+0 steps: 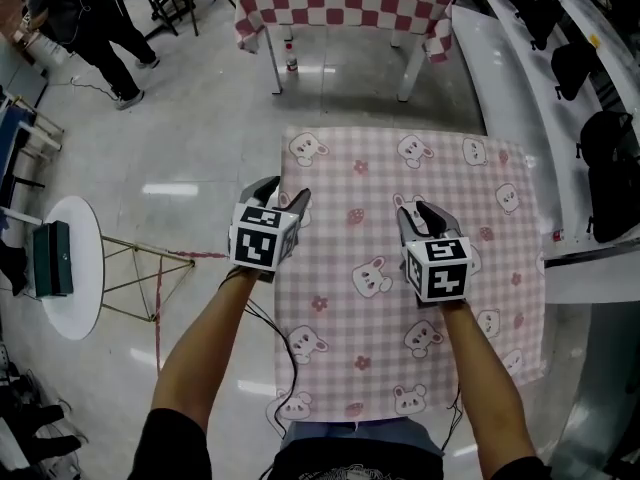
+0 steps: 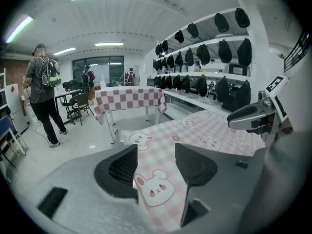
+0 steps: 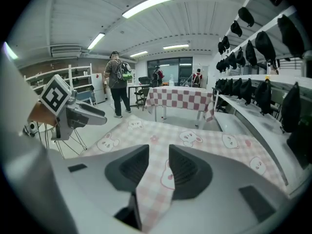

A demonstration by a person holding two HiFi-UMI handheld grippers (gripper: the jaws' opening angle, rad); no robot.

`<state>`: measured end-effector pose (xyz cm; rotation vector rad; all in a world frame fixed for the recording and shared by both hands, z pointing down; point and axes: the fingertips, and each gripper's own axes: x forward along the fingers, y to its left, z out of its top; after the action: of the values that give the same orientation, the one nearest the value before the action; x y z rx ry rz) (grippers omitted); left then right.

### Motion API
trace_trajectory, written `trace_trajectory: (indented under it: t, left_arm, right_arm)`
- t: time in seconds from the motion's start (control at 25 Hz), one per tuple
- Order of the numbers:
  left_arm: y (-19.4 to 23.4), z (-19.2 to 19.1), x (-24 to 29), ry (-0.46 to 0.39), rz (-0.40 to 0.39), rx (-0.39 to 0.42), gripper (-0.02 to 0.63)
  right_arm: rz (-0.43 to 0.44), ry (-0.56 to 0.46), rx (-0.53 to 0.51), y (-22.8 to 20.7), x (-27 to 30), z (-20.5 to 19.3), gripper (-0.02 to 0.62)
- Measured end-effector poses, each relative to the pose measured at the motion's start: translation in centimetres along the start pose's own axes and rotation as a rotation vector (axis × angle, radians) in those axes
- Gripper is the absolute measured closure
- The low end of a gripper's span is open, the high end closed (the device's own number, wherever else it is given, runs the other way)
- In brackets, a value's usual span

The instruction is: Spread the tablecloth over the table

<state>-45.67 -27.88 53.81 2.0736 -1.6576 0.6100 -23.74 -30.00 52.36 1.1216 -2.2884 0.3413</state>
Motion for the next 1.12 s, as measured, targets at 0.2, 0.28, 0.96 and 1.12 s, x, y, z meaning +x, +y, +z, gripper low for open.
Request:
trace_trajectory:
  t: [0.2, 0.28, 0.96, 1.12]
  left_arm:
    - [-3.3, 3.7, -2.9, -0.092, -0.003, -0.004, 0.377]
    - [-5.2, 5.0, -4.5, -0.116, -0.007, -0.005, 0.382]
    - [-23.0, 10.2, -16.7, -0.277, 0.047, 0.058, 0.453]
    - [-27.5, 10.6, -19.6, -0.318, 0.063, 0.061, 0.476]
  right_arm:
    - [-0.004, -0.060, 0.002, -1.2, -3.9, 2.3, 0.485]
    - [-0.008, -0.078, -0.002, -1.8, -6.2, 2.8, 0.494]
    - [0.022, -0.243, 0.044, -6.7, -23.8, 2.1, 0.589]
    - [0.042, -0.280, 0.055, -7.8, -27.9, 1.2, 0.591]
